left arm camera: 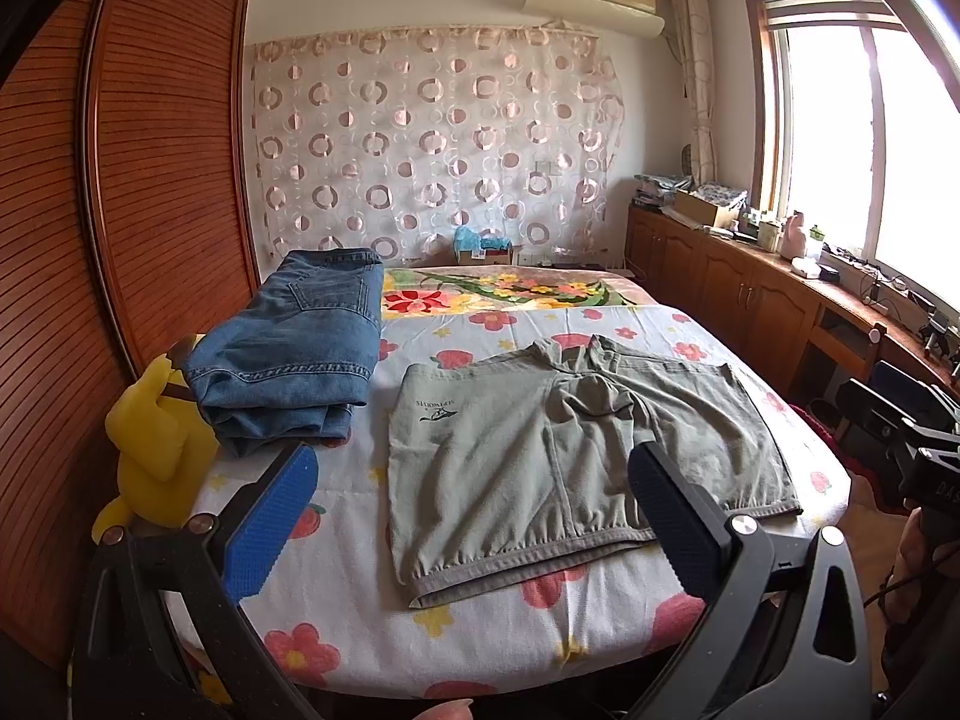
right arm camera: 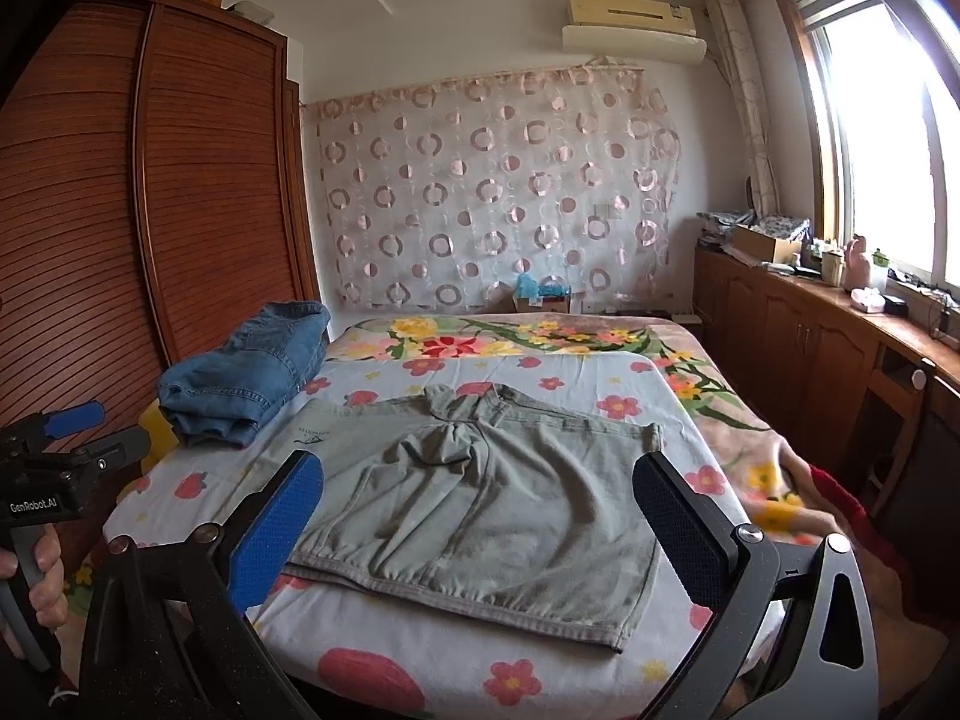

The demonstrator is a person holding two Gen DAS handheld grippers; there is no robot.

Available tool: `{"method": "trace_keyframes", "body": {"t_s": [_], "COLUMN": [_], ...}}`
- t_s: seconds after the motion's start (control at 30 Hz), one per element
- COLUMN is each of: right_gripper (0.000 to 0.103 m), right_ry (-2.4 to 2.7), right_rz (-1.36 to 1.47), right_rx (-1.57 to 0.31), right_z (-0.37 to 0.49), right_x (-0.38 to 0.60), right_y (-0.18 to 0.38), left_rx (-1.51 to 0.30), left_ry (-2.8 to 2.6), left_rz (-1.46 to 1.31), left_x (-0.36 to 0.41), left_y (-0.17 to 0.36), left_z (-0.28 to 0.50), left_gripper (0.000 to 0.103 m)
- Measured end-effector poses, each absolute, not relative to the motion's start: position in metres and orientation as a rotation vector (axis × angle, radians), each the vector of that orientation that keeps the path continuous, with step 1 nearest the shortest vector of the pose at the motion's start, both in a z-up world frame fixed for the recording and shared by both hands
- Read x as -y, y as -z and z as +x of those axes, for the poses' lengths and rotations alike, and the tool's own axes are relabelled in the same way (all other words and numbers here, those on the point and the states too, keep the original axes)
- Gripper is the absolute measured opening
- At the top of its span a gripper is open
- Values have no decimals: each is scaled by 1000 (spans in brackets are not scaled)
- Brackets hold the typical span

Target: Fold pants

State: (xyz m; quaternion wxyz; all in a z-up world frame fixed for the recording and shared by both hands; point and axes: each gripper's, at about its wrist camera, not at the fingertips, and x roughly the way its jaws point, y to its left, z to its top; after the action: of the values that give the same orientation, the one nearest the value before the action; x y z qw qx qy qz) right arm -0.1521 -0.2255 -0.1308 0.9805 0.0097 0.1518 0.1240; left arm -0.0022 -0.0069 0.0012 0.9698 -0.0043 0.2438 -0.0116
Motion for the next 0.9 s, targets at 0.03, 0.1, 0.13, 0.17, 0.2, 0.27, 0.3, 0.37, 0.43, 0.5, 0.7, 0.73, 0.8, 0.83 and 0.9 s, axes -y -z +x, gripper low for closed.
{"method": "trace_keyframes", "body": {"t_s": [0.03,0.1,0.13,0.17,0.2,0.27,0.3,0.37,0.43,0.5,0.7,0.73,0.8,0.83,0.9], "right_gripper": [103,103,103,103,103,103,103,103,103,103,103,103,103,103,103], "right_ry": [-250,-251,-251,-251,-250,-250,-251,-248,-249,-249,-251,-251,-251,-252,-250], "right_rz": [20,20,20,20,21,23,22,21,22,22,23,23,24,25,25], "right_rx": [-306,-307,-306,-306,-307,-307,-306,-305,-305,-305,-306,-306,-306,-307,-306], "right_z": [-152,-153,-153,-153,-153,-153,-153,-152,-152,-152,-152,-152,-152,-152,-152], "right_x": [226,225,225,225,225,225,225,225,226,226,226,226,226,226,227], "right_y": [131,131,131,130,131,130,131,131,131,131,131,131,131,131,131], "left_rx": [-491,-491,-491,-490,-491,-490,-490,-490,-489,-490,-489,-489,-490,-488,-488], "left_ry": [25,26,24,24,25,30,31,30,30,31,31,29,30,31,31], "left_rz": [-9,-10,-9,-8,-9,-10,-11,-9,-11,-11,-11,-10,-12,-12,-10], "left_x": [8,9,8,8,8,9,10,9,9,9,9,10,10,9,10], "left_y": [-3,-4,-3,-3,-3,-4,-4,-4,-4,-4,-4,-4,-4,-4,-4], "left_z": [-5,-6,-5,-6,-5,-7,-8,-8,-8,-8,-8,-8,-9,-8,-8], "left_gripper": [103,103,103,103,103,103,103,103,103,103,103,103,103,103,103]}}
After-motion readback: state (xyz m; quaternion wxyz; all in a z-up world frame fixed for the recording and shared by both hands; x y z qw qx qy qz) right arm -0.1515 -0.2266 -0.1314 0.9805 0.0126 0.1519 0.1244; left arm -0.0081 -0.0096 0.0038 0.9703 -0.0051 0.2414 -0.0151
